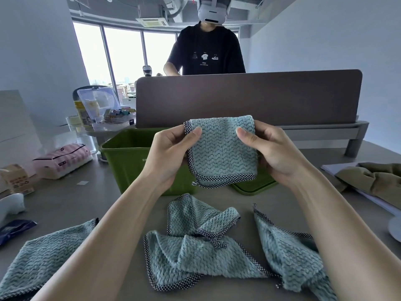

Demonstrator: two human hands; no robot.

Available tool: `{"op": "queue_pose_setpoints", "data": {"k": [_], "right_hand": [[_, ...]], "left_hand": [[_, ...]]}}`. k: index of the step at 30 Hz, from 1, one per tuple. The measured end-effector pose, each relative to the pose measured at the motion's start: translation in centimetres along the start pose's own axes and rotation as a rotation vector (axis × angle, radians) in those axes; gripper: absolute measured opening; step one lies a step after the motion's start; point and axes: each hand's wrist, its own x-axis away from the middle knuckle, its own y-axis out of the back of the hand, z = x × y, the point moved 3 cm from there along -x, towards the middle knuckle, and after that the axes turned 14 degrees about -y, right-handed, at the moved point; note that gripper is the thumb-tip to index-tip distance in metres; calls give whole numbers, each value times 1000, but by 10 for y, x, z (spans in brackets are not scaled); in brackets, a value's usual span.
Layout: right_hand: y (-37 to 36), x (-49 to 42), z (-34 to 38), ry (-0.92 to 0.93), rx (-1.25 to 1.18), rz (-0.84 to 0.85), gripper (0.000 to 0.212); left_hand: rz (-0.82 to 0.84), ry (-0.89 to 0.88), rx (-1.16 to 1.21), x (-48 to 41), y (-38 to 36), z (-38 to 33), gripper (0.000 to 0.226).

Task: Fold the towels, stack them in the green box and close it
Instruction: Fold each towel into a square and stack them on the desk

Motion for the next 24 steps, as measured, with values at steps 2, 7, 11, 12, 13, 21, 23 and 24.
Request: {"op": "queue_pose_setpoints", "data": {"k": [2,7,11,12,13,21,23,24], "right_hand": [[1,-1,-1,13,-5,-9,38],[5,-5,-3,35,-36,-35,37],[4,-6,-3,41,-53,-21,45],[4,-6,-3,43,-59,-24,46],[5,-6,-3,44,-59,-29,47],[5,-8,-6,60,-19,-78,55],[4,-8,-7,42,-19,-107,56],[2,-7,-7,39,-14,-117,56]], "left_hand": [[-10,-7,9,0,-1,-1,16],[-56,-8,48,-1,1,-2,19],[15,-15,70,0,-1,-4,18],[34,-24,64,0,-1,-3,26],[45,-35,53,0,-1,-3,36],[182,-185,-52,0,2,1,56],[234,-220,-209,1,2,2,38],[250,-202,-235,2,2,2,35]]}}
